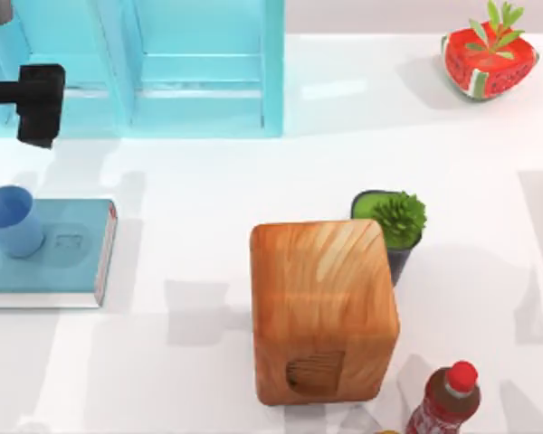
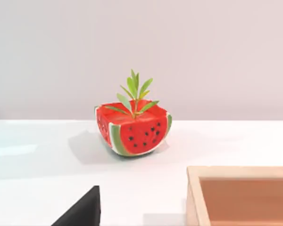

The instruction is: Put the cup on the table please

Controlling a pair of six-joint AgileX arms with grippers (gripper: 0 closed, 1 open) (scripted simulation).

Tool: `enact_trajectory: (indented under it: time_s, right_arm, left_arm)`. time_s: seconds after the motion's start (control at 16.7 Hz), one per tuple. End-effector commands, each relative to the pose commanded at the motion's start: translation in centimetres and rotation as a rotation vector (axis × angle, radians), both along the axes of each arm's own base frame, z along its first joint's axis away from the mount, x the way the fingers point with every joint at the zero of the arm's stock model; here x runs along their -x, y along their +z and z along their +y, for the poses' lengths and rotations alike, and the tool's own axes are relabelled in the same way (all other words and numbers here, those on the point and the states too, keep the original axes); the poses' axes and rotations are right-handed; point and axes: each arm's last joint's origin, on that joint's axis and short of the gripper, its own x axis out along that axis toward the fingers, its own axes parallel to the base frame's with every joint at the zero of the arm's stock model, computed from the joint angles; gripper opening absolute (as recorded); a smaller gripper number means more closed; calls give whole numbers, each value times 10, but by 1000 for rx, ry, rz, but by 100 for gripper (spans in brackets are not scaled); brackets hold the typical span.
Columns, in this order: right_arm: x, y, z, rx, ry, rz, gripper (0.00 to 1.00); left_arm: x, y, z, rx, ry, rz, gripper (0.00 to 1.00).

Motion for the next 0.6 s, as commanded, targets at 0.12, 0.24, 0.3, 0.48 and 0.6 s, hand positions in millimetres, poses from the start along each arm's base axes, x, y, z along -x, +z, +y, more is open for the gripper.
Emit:
enact_trajectory:
  time_s: [0.12, 0.24, 0.3, 0.48, 0.6]
  right_arm:
    - [0, 0, 0, 0, 0, 0, 100]
    - [0, 0, 0, 0, 0, 0, 100]
    - [0, 0, 0, 0, 0, 0, 100]
    - [0, 0, 0, 0, 0, 0, 100]
    - [0, 0, 0, 0, 0, 0, 100]
  left_arm:
    - [-26, -11, -4, -20, 3, 127, 100]
    - [-45, -22, -6, -43, 9, 230, 100]
    - [-52, -26, -6, -54, 13, 268, 100]
    - [-61, -32, -6, -74, 22, 322, 100]
    - [-61, -32, -6, -74, 22, 322, 100]
